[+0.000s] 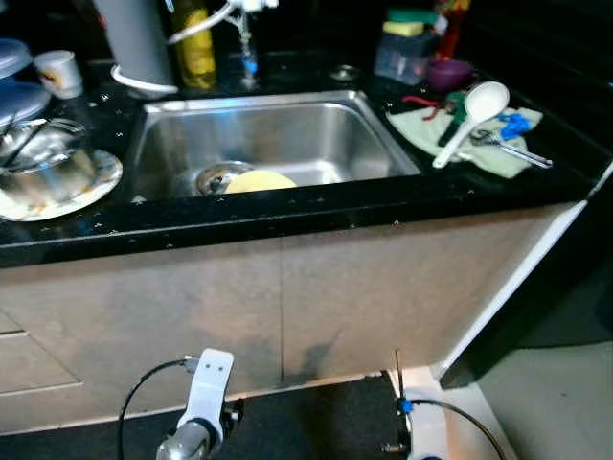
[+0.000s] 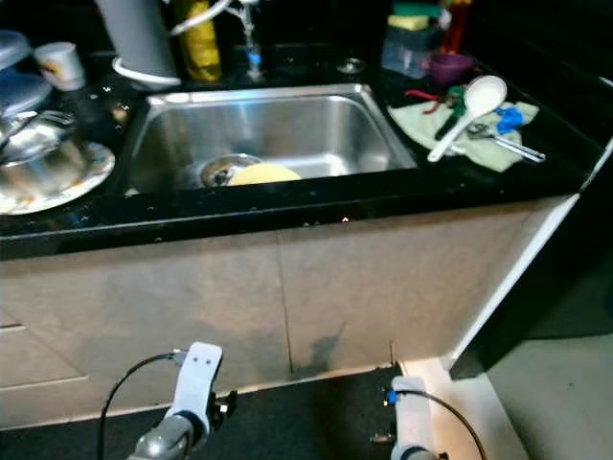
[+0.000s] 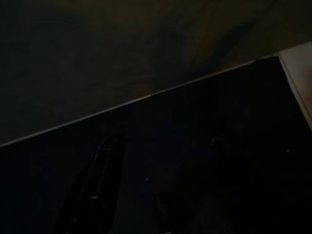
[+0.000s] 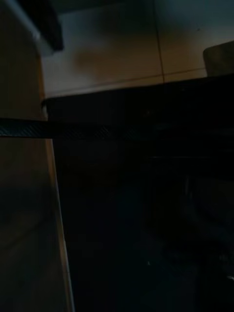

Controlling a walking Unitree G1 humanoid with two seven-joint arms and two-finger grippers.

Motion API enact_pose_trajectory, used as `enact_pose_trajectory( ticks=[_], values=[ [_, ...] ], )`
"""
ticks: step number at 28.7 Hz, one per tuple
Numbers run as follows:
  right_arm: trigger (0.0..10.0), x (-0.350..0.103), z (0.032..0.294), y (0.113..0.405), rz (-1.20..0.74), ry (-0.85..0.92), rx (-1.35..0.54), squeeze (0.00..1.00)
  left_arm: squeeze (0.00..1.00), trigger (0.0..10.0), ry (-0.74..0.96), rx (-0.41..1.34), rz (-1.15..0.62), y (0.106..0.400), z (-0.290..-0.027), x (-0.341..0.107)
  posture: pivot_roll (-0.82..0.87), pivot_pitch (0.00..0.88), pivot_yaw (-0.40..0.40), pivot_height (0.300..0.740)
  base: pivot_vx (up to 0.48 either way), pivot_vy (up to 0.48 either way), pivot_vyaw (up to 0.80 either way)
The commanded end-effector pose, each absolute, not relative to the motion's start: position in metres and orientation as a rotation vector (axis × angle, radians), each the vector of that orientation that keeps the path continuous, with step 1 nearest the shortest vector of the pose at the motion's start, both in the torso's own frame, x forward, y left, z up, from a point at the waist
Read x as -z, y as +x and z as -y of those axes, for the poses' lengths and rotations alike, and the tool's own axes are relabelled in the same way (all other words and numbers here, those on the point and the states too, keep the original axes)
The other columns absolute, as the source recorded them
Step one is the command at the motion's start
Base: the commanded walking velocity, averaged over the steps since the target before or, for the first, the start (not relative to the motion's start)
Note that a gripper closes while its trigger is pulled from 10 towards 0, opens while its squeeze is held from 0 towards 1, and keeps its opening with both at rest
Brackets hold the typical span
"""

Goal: Kitchen organization

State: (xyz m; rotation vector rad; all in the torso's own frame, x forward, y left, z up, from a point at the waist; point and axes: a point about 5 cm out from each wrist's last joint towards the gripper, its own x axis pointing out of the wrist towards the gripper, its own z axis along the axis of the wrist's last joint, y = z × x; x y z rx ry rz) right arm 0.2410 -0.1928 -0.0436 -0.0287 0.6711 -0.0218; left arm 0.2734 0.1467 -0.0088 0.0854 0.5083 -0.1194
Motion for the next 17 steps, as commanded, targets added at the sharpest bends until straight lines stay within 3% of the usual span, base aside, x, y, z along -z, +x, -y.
enact_pose_trajectory(
  ticks=[1, 8, 10, 15, 17],
  values=[
    [10.0, 0.046, 0.193, 0.237, -0.686, -0.033, 0.023, 0.00, 0.00, 10.0, 0.095, 0.120, -0.526, 0.268, -0.148, 0.014, -0.11, 0.158, 0.004, 0.740, 0.000, 0.000, 0.00],
    [10.0, 0.038, 0.194, 0.245, -0.619, -0.015, 0.002, 0.00, 0.00, 10.0, 0.176, 0.251, -0.403, 0.273, -0.135, -0.002, -0.10, 0.157, 0.007, 0.740, 0.000, 0.000, 0.00],
    [10.0, 0.015, 0.185, 0.263, -0.476, 0.057, -0.162, 0.00, 0.00, 10.0, 0.135, 0.331, -0.233, 0.276, -0.129, -0.030, -0.10, 0.157, 0.007, 0.740, 0.000, 0.000, 0.00],
    [10.0, -0.013, 0.173, 0.272, -0.378, 0.138, -0.384, 0.00, 0.00, 10.0, 0.049, 0.475, -0.133, 0.273, -0.121, -0.054, -0.10, 0.159, 0.001, 0.740, 0.000, 0.000, 0.00],
    [10.0, -0.041, 0.163, 0.273, -0.307, 0.160, -0.584, 0.00, 0.00, 10.0, -0.012, 0.560, -0.068, 0.274, -0.118, -0.077, -0.11, 0.159, 0.000, 0.740, 0.000, 0.000, 0.00]
  ],
)
